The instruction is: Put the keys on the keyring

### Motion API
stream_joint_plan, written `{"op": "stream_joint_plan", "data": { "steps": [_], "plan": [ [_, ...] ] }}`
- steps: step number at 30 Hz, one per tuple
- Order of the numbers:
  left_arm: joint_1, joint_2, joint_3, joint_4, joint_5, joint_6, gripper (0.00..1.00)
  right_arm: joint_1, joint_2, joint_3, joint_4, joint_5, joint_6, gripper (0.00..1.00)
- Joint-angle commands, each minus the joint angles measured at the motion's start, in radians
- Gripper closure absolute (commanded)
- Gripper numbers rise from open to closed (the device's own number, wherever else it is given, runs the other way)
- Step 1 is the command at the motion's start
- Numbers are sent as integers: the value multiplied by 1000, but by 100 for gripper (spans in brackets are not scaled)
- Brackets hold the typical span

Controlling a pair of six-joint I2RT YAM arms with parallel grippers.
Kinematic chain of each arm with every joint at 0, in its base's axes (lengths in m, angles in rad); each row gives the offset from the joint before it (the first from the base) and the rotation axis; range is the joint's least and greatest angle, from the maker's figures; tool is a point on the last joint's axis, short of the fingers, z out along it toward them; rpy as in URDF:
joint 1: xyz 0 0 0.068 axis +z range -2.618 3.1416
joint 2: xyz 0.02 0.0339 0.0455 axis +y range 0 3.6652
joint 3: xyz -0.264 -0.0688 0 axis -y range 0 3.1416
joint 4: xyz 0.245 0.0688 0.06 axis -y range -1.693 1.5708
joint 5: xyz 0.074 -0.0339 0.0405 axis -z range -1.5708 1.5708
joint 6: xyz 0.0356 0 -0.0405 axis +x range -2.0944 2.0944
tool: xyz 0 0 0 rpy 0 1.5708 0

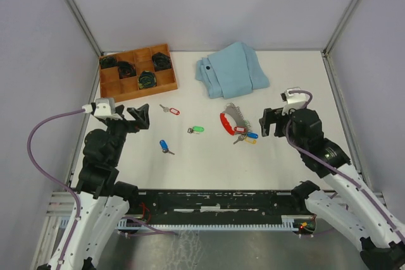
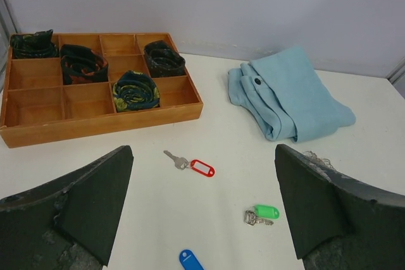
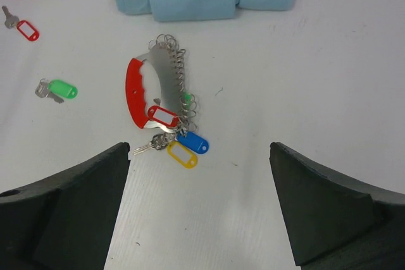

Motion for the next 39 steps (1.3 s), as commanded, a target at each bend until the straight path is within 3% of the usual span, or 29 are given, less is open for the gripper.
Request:
{"op": "stream_joint_plan", "data": {
  "steps": [1,6,13,23,39],
  "plan": [
    [-2,-12,4,54,35,48,1,6,100,-14,135,-106,26,0],
    [-1,-5,4,53,51,52,1,5,286,-2,225,-158,45,0],
    [-2,14,9,46,83,55,1,-28,581,92,318,-247,48,13],
    [-3,45,11,42,117,62,1,-197,896,161,470,-519,157,30],
    [-3,140,35,32,238,47,0,-244,1144,229,555,-659,222,56]
  ]
}}
